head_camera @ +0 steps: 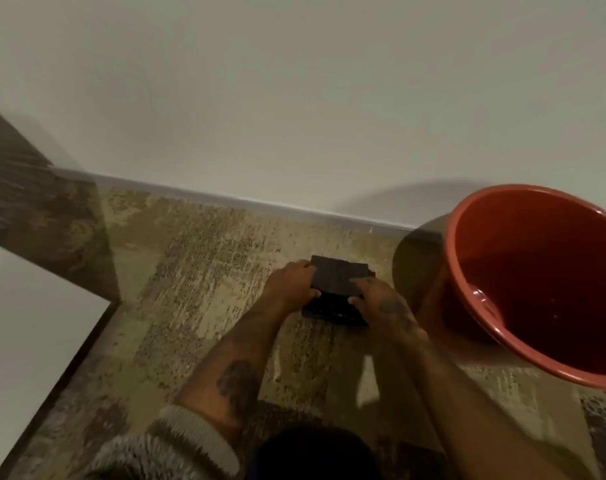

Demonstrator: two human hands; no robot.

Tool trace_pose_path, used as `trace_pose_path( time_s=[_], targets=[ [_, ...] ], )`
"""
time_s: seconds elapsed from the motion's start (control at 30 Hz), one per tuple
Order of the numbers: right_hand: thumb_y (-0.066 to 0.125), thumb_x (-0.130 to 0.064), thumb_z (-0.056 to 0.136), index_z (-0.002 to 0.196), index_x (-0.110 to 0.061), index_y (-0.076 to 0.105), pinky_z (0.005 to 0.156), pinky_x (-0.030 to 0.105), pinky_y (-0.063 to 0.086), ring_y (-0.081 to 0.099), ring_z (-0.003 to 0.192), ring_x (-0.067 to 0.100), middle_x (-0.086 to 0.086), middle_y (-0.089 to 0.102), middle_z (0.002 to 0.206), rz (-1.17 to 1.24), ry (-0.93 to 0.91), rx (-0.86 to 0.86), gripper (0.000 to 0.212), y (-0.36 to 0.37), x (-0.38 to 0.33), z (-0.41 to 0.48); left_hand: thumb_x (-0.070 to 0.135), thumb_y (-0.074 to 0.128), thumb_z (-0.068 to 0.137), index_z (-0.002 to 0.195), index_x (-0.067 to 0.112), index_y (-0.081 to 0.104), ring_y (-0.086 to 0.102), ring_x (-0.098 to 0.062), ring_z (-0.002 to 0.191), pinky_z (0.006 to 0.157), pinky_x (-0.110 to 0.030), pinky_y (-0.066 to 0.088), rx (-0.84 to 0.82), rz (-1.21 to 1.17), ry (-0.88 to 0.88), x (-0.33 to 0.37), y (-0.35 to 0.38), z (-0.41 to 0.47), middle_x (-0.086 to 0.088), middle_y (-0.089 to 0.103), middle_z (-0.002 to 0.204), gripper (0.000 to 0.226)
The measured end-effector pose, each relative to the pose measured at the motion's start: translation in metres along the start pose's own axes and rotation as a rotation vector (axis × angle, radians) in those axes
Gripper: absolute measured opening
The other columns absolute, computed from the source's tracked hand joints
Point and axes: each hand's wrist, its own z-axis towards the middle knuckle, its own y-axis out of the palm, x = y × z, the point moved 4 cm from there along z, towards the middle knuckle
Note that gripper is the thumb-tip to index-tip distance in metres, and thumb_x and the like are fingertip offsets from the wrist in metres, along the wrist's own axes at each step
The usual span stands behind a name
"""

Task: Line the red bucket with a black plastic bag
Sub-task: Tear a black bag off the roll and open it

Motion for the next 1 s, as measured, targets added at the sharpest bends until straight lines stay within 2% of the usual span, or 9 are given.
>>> trace_pose_path(
  time_s=[0.13, 0.23, 0.4, 0.53, 0.67, 0.8, 0.87, 0.93, 1.0],
  targets=[
    [0.057, -0.033, 0.095, 0.147, -0.021, 0.043, 0.112, 0.037, 0.032, 0.039, 0.139, 0.027, 0.008, 0.038, 0.156, 0.0, 0.073, -0.142, 0.055, 0.027, 0.01, 0.014, 0.035, 0.065, 0.091, 0.149, 0.02, 0.04, 0.036, -0.03, 0.142, 0.11, -0.044, 0.039, -0.059, 0.063, -0.004, -0.004, 0.03, 0.008, -0.009, 0.034, 0.159, 0.065],
    [0.057, -0.032, 0.095, 0.148, -0.023, 0.042, 0.111, 0.038, 0.034, 0.039, 0.14, 0.029, 0.008, 0.031, 0.16, -0.016, 0.099, -0.142, 0.055, 0.042, 0.015, 0.021, 0.033, 0.063, 0.092, 0.153, 0.022, 0.035, 0.03, -0.03, 0.146, 0.113, -0.043, 0.034, -0.076, 0.07, 0.017, -0.004, 0.045, 0.017, -0.009, 0.03, 0.162, 0.068],
    [0.056, -0.024, 0.096, 0.14, -0.018, 0.051, 0.104, 0.037, 0.042, 0.048, 0.13, 0.031, 0.012, 0.041, 0.152, -0.009, 0.123, -0.058, 0.045, 0.039, 0.016, 0.027, 0.038, 0.071, 0.086, 0.15, 0.015, 0.04, 0.04, -0.029, 0.14, 0.112, -0.041, 0.036, -0.027, -0.12, -0.026, -0.004, 0.045, 0.018, -0.012, 0.038, 0.157, 0.075],
    [0.055, -0.014, 0.094, 0.121, -0.012, 0.065, 0.093, 0.037, 0.047, 0.056, 0.113, 0.03, 0.013, 0.058, 0.13, -0.002, 0.104, 0.075, 0.029, 0.025, 0.012, 0.025, 0.039, 0.073, 0.085, 0.147, 0.011, 0.046, 0.041, -0.03, 0.14, 0.112, -0.039, 0.035, 0.029, -0.232, -0.038, -0.002, 0.031, 0.019, -0.015, 0.046, 0.152, 0.073],
    [0.052, -0.006, 0.093, 0.115, -0.007, 0.067, 0.09, 0.034, 0.045, 0.056, 0.11, 0.03, 0.014, 0.059, 0.122, 0.042, 0.11, 0.177, 0.027, 0.009, 0.006, 0.023, 0.028, 0.07, 0.088, 0.136, 0.007, 0.058, 0.054, -0.032, 0.125, 0.105, -0.037, 0.042, 0.107, -0.253, 0.0, 0.003, 0.009, 0.018, -0.017, 0.059, 0.136, 0.054],
    [0.051, -0.009, 0.095, 0.11, -0.008, 0.068, 0.081, 0.028, 0.046, 0.056, 0.101, 0.023, 0.01, 0.06, 0.112, 0.11, 0.12, 0.274, 0.022, -0.02, -0.005, 0.022, 0.024, 0.069, 0.088, 0.119, 0.006, 0.07, 0.061, -0.029, 0.107, 0.095, -0.038, 0.049, 0.197, -0.267, 0.044, 0.007, -0.022, 0.012, -0.014, 0.068, 0.115, 0.036],
    [0.054, -0.012, 0.096, 0.108, -0.006, 0.069, 0.08, 0.03, 0.048, 0.057, 0.098, 0.024, 0.011, 0.061, 0.107, 0.116, 0.084, 0.319, 0.021, -0.038, -0.014, 0.019, 0.022, 0.068, 0.089, 0.104, 0.005, 0.075, 0.063, -0.027, 0.094, 0.084, -0.037, 0.051, 0.242, -0.285, 0.047, 0.007, -0.041, 0.01, -0.012, 0.07, 0.1, 0.025],
    [0.054, -0.015, 0.096, 0.102, -0.005, 0.07, 0.079, 0.035, 0.047, 0.057, 0.098, 0.028, 0.013, 0.061, 0.104, 0.154, 0.022, 0.331, 0.02, -0.055, -0.024, 0.015, 0.025, 0.067, 0.088, 0.096, 0.004, 0.076, 0.062, -0.024, 0.084, 0.074, -0.035, 0.049, 0.258, -0.353, 0.021, 0.007, -0.059, 0.006, -0.01, 0.069, 0.092, 0.024],
    [0.053, -0.022, 0.097, 0.092, -0.011, 0.068, 0.072, 0.033, 0.041, 0.056, 0.092, 0.024, 0.008, 0.061, 0.096, 0.243, 0.009, 0.339, 0.02, -0.076, -0.034, 0.009, 0.03, 0.067, 0.088, 0.098, 0.007, 0.075, 0.061, -0.02, 0.084, 0.074, -0.034, 0.049, 0.287, -0.469, -0.024, 0.008, -0.081, -0.002, -0.007, 0.068, 0.093, 0.026]
  ],
)
